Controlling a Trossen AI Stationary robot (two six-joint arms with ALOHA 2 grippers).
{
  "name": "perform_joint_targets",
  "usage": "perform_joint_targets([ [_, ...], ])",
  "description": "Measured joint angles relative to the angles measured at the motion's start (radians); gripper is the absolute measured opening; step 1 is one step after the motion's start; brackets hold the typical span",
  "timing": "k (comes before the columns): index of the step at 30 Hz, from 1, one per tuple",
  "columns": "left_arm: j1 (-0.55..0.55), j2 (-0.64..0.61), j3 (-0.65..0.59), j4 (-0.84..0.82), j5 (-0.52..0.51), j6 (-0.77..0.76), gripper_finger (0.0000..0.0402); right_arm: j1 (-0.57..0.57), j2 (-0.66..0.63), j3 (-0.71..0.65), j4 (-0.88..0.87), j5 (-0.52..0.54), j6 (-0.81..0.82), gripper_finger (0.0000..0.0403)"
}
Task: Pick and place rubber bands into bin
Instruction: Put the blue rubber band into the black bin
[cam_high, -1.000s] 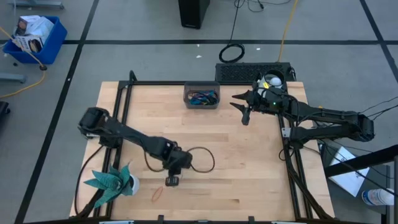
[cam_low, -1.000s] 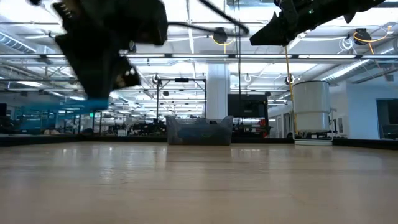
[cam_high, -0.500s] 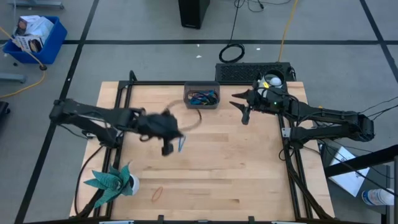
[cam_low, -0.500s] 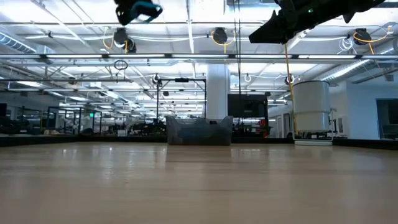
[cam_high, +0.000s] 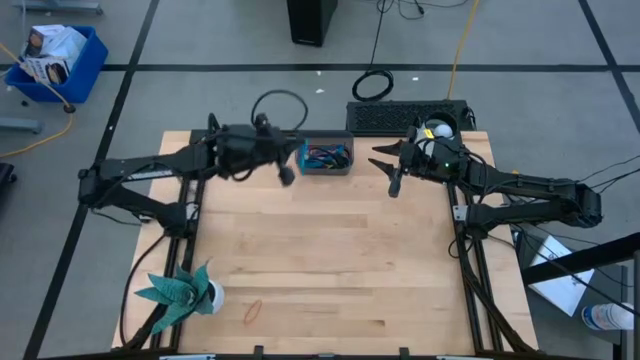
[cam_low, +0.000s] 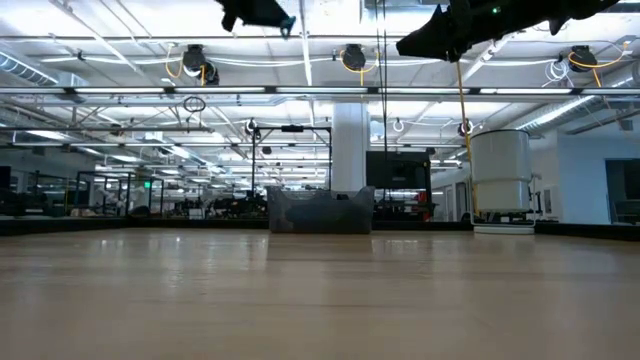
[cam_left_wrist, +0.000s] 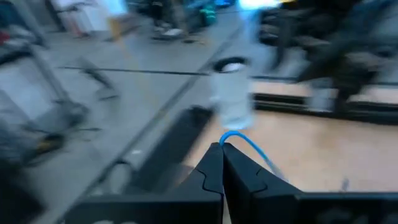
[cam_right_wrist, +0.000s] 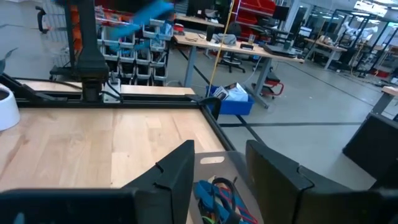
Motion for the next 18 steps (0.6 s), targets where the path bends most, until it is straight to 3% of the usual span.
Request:
perform_joint_targets([
  [7,0.136,0.138,0.000,0.175,-0.014,0.084,0.0002,0.000,0.000,0.000,0.001,0.000,-0.005,0.0141],
  [18,0.267,0.407,0.000,0.180,-0.005,0.077,0.0003,0.000,0.000,0.000,0.000,0.000,0.014,0.0141],
])
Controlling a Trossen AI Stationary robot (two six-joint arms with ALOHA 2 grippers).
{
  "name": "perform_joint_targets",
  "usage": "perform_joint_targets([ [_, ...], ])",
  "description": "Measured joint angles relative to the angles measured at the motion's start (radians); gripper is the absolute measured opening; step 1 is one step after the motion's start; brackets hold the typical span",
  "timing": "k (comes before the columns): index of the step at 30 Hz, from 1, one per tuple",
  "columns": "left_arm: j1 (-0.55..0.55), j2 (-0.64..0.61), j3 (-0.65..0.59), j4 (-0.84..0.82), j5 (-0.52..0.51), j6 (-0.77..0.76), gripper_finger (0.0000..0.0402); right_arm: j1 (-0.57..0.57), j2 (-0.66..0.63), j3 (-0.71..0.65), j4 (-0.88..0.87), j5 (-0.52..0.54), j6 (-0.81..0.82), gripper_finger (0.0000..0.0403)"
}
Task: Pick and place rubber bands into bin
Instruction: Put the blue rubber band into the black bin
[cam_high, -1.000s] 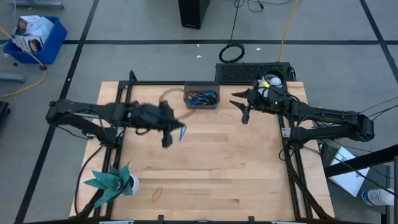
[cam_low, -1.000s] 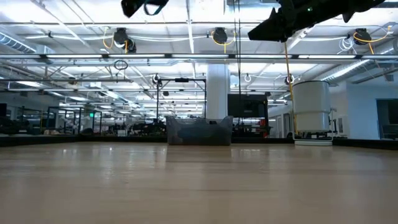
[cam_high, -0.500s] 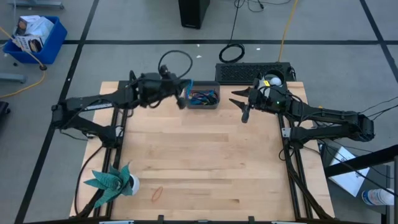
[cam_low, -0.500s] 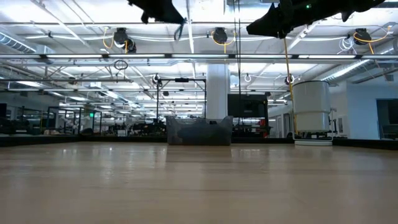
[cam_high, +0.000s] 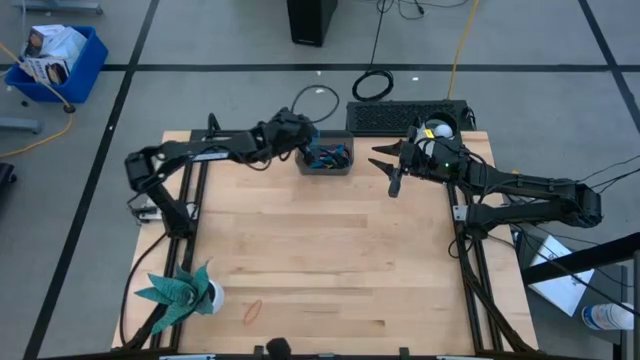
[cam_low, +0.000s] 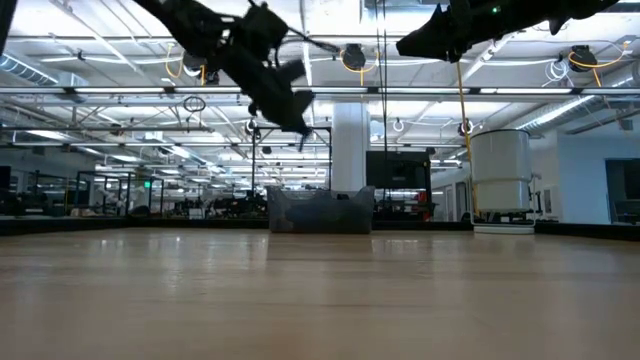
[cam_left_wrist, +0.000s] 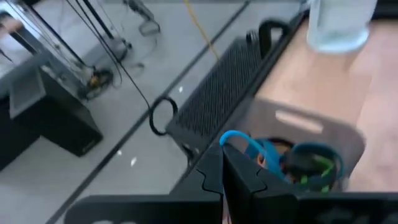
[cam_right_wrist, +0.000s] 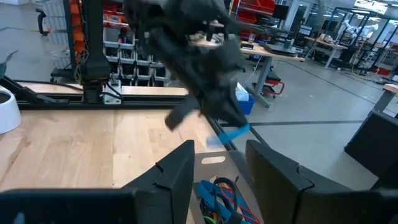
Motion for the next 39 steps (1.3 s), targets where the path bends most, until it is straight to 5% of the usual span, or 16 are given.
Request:
perform_joint_targets([
  [13,0.004,0.195,0.000,0.000,0.039,0.003,0.0009,0.000,0.000,0.000,-0.001,0.000,0.001,0.0141],
  [31,0.002,0.209,-0.001,-0.033,0.090,-0.032,0.0005,0.000,0.000,0.000,-0.024,0.000,0.030,0.0141],
  [39,0.002,0.209,0.000,-0.033,0.096,-0.074,0.0048,0.000,0.000,0.000,-0.024,-0.001,0.031,0.0141],
])
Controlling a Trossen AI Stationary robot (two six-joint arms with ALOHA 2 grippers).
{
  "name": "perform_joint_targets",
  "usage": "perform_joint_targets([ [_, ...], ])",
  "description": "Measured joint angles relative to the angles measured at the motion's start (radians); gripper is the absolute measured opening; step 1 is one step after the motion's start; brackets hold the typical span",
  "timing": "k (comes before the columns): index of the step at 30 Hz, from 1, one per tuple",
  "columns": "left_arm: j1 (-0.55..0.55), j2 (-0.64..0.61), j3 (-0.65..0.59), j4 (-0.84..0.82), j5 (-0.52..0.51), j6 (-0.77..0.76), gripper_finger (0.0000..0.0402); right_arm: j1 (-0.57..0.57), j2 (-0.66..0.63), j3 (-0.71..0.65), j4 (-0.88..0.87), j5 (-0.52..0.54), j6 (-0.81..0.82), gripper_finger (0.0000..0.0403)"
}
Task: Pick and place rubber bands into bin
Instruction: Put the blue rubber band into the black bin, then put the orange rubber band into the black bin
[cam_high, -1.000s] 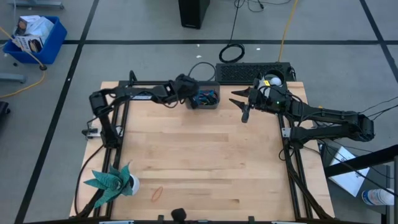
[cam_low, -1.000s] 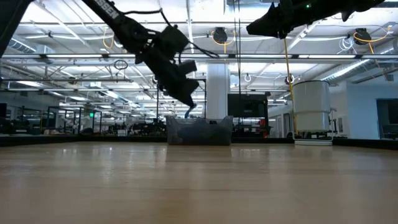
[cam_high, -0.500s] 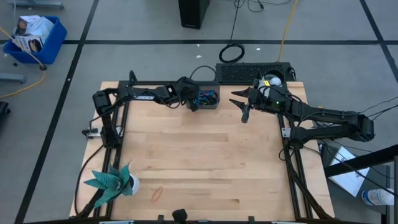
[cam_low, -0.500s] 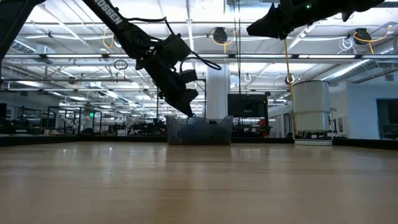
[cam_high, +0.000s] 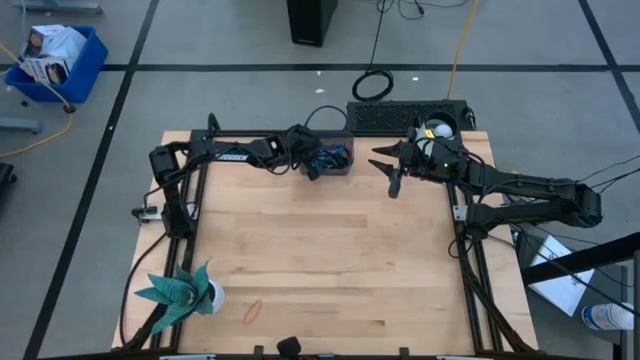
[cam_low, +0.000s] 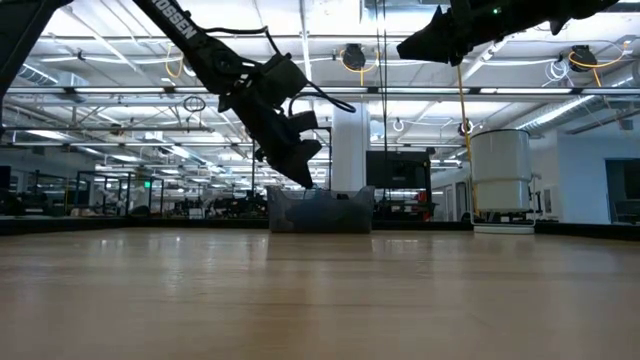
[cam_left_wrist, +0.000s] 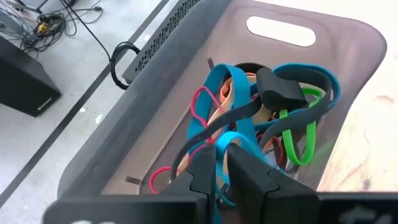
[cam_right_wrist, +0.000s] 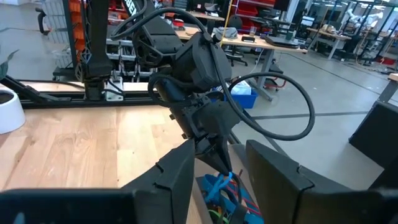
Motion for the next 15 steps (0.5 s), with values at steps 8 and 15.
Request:
perform_joint_targets([
  [8,-0.001,0.000,0.000,0.000,-0.001,-0.002,0.0062,0.000,0.000,0.000,0.000,-0.003,0.000,0.0141],
  [15,-0.001,0.000,0.000,-0.002,-0.001,-0.002,0.0062,0.000,0.000,0.000,-0.002,-0.004,0.000,0.0141],
])
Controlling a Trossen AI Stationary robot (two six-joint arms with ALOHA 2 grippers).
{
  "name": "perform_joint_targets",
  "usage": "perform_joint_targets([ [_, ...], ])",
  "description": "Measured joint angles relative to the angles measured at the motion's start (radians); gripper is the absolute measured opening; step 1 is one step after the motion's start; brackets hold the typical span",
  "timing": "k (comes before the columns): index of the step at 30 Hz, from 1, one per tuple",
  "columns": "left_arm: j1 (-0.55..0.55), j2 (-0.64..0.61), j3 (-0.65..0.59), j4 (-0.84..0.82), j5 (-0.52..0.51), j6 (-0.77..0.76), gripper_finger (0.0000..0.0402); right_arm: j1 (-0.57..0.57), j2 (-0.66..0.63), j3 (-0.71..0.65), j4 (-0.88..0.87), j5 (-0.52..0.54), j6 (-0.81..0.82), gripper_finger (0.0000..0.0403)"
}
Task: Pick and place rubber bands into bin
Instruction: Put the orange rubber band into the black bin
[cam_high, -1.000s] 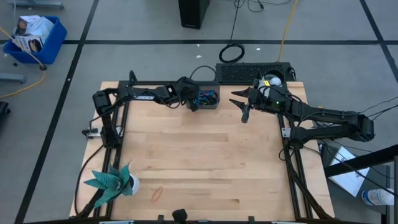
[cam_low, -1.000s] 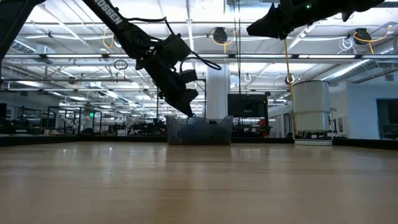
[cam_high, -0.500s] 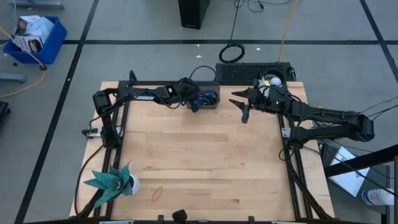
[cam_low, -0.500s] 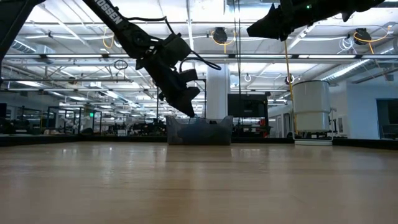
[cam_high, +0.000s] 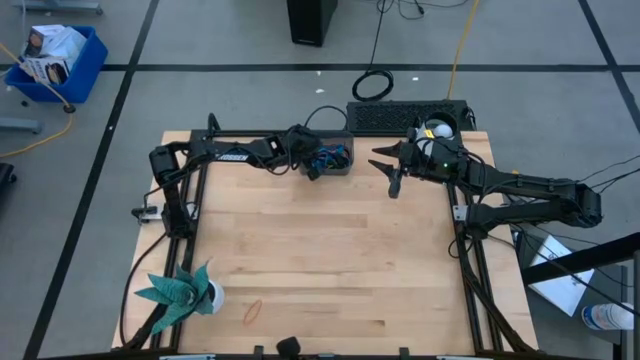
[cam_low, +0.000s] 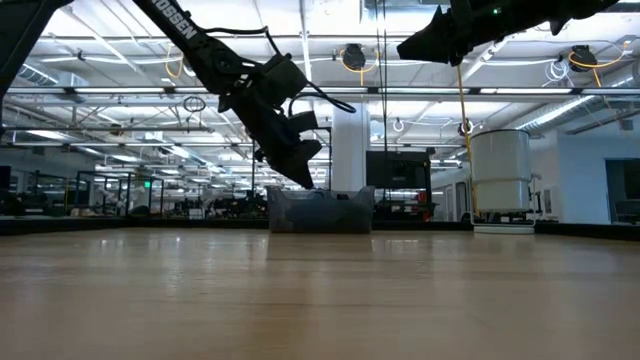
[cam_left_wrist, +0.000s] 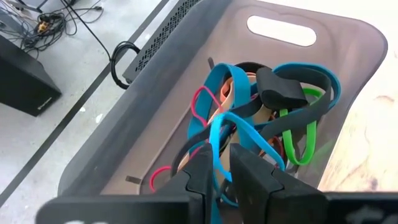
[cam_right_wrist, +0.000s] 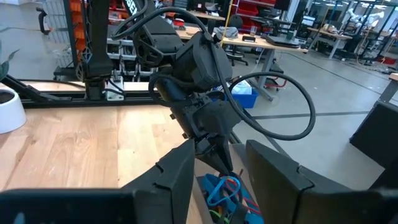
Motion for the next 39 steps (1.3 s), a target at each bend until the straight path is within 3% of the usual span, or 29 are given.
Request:
perform_joint_targets([
  [7,-0.001,-0.083,0.000,-0.016,0.000,0.043,0.0063,0.000,0.000,0.000,-0.030,0.000,0.000,0.0141],
  [16,-0.052,-0.408,0.001,-0.175,0.002,0.010,0.0063,0.000,0.000,0.000,-0.023,0.000,-0.001,0.0141],
  [22,-0.130,-0.637,0.001,-0.367,0.176,0.125,0.0063,0.000,0.000,0.000,-0.020,0.000,-0.010,0.0141],
  [28,-0.242,-0.788,0.001,-0.467,0.240,-0.038,0.0063,0.000,0.000,0.000,-0.019,0.000,-0.042,0.0141],
  [32,-0.335,-0.829,0.001,-0.489,0.224,-0.090,0.0065,0.000,0.000,0.000,-0.019,0.000,-0.058,0.0141],
  [39,-0.503,-0.829,0.001,-0.560,0.184,-0.209,0.0150,0.000,0.000,0.000,-0.019,0.000,-0.061,0.0141],
])
